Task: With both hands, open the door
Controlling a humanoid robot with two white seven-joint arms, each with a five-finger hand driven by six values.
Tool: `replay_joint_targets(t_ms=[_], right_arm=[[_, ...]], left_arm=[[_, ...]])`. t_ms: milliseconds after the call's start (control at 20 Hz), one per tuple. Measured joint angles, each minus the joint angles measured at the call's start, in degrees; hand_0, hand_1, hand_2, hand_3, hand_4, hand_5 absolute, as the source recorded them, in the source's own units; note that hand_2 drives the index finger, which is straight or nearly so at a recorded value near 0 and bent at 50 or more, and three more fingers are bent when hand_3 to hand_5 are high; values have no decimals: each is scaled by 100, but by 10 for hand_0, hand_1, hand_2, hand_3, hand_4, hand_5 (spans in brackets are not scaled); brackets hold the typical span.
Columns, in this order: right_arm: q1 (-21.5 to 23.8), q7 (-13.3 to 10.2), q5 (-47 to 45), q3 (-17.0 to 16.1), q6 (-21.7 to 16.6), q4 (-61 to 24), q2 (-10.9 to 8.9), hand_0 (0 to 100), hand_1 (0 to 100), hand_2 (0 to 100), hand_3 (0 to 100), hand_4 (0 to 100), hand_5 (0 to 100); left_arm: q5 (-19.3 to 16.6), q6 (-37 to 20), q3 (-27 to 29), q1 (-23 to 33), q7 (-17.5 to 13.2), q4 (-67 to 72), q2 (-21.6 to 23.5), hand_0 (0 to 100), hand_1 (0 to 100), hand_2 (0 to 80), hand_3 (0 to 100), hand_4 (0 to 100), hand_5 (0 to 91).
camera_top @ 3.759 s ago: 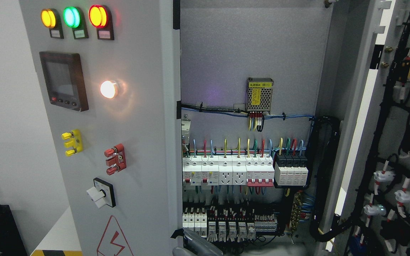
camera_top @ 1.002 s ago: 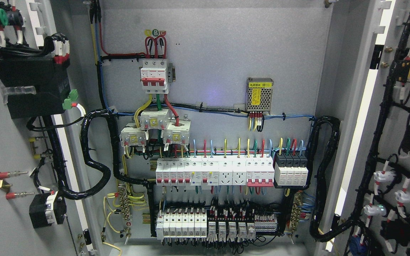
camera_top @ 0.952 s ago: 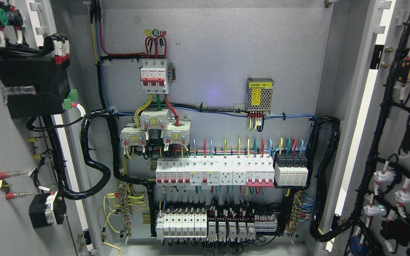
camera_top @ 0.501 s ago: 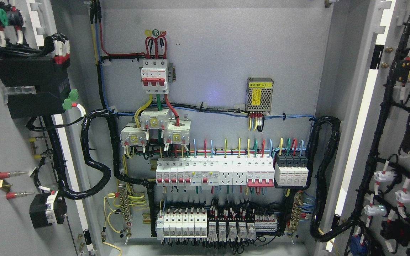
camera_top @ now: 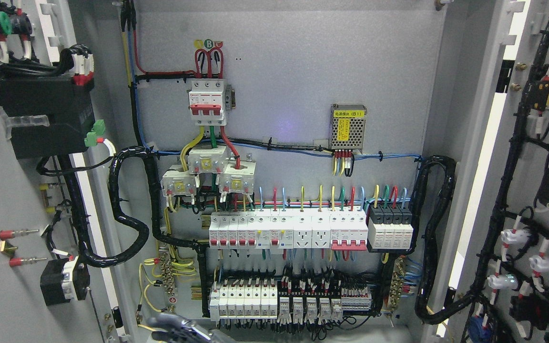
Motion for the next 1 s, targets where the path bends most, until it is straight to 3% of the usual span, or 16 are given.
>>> replay_joint_targets(t_ms=[100,251,451,752,1002], right_arm=[[250,-96,2,-147,-351,-37,-149,120,389,0,0,0,0],[604,-200,2,-349,-589,-89,-364,120,389,0,0,0,0],[1067,-291,-1,-572,-658,-225,-683,120,389,0,0,0,0],[1586,-805,-5,-829,-675,-616,-1091,120,389,0,0,0,0],[1947,-903,1,-998,-789,-1126,-1316,120,389,0,0,0,0]], left_arm=[[0,0,0,0,0,0,0,120,389,0,0,0,0],[0,-1,1,0,0,-1,0,120,389,0,0,0,0],[0,-2,1,0,2,-1,0,120,389,0,0,0,0],[0,-15,1,0,1,-2,0,120,389,0,0,0,0],[0,-25,1,0,1,-2,0,120,389,0,0,0,0]])
